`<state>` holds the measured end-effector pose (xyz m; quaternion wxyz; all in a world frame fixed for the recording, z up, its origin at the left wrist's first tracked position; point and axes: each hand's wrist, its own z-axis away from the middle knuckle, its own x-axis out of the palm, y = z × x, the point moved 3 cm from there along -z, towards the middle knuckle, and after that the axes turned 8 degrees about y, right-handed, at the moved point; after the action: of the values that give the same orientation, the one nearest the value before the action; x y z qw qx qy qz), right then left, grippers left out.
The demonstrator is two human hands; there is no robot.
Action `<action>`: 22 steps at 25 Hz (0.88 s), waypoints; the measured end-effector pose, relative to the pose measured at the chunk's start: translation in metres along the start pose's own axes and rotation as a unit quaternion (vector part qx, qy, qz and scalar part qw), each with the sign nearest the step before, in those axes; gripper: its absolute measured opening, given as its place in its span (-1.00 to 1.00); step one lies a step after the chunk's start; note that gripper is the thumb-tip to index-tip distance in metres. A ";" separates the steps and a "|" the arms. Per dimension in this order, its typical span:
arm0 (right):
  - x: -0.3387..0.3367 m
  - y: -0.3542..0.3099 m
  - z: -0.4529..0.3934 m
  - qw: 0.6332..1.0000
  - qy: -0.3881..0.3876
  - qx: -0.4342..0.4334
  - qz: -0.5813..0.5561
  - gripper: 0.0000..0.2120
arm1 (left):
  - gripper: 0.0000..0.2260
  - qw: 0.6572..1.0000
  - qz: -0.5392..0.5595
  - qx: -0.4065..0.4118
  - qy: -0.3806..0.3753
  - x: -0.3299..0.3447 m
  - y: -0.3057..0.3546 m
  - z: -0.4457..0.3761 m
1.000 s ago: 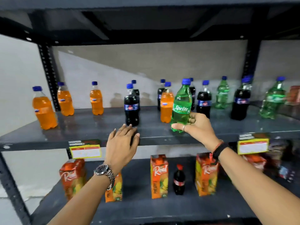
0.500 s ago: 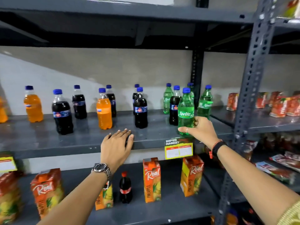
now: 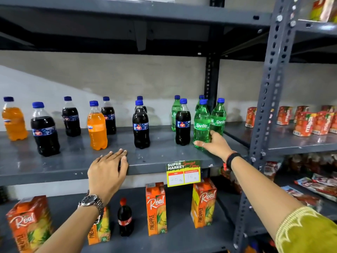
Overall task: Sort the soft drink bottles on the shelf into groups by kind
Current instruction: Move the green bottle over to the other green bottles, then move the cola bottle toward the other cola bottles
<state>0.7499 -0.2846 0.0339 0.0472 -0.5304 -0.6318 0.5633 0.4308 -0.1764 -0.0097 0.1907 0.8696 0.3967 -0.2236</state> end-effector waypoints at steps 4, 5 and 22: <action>-0.020 -0.009 0.022 0.989 0.132 -0.053 -0.031 -0.47 | -0.60 1.000 0.000 0.005 0.007 0.001 0.000 0.001; -0.028 -0.019 0.028 0.972 0.206 -0.102 -0.038 -0.54 | -0.60 1.000 0.001 0.005 0.011 0.001 0.000 0.001; 0.019 -0.125 -0.036 0.993 0.091 -0.033 -0.064 -0.60 | -0.47 0.998 -0.037 0.031 -0.050 -0.025 -0.045 0.021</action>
<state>0.6887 -0.2225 0.1321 0.1230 -0.5394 -0.6758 0.4870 0.3762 -0.1745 -0.0208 0.1752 0.8475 0.4113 -0.2861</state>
